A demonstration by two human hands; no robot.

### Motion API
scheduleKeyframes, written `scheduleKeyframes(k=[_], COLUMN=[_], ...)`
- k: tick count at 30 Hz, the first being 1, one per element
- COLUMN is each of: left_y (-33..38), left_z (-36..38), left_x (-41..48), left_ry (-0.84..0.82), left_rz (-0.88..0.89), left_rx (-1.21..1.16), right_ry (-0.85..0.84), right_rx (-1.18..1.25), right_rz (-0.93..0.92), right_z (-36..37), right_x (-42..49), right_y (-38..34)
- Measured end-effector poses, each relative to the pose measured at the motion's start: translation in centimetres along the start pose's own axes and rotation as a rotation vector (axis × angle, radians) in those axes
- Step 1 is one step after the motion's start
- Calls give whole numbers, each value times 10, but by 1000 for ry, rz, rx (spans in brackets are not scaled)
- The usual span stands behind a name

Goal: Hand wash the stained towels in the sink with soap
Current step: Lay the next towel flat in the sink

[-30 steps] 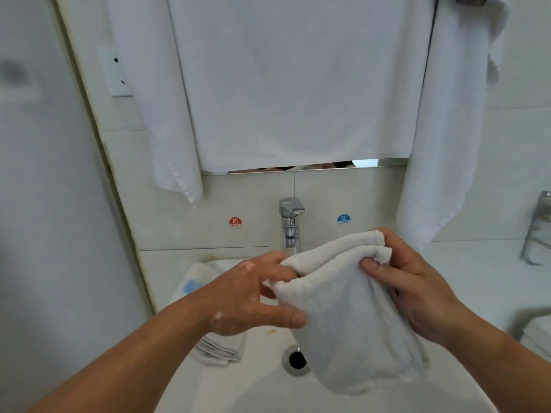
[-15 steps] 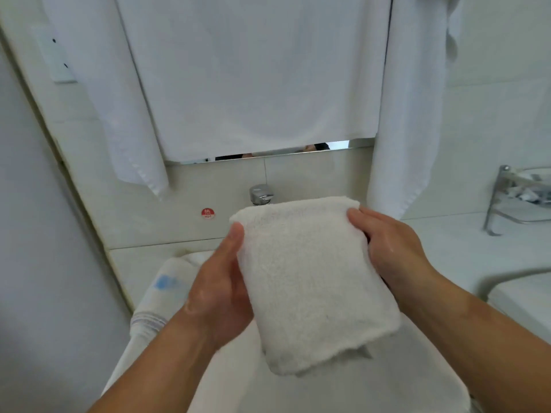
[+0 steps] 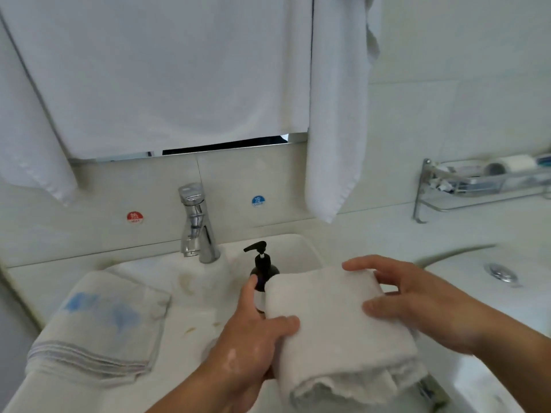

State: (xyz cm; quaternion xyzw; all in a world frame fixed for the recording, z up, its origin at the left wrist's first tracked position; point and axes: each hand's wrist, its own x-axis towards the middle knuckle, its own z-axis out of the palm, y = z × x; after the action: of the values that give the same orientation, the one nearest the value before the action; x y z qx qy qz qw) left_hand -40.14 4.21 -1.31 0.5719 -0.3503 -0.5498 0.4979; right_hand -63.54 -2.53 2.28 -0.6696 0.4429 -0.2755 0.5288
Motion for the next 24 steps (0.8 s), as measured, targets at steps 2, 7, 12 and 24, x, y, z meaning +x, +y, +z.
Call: scheduleKeyframes(k=[2, 7, 12, 24], left_y=[-2, -11, -44, -28], left_z=[20, 50, 64, 60], left_x=[8, 51, 52, 138], left_ry=[-70, -28, -84, -5], left_rz=[29, 49, 163, 18], left_rx=[33, 148, 556, 436], right_ry=[113, 228, 116, 138], right_rx=[-16, -212, -270, -329], right_rz=[6, 68, 165, 39], right_z=[-18, -34, -2, 25], right_x=[6, 33, 28, 127], right_y=[9, 46, 93, 66])
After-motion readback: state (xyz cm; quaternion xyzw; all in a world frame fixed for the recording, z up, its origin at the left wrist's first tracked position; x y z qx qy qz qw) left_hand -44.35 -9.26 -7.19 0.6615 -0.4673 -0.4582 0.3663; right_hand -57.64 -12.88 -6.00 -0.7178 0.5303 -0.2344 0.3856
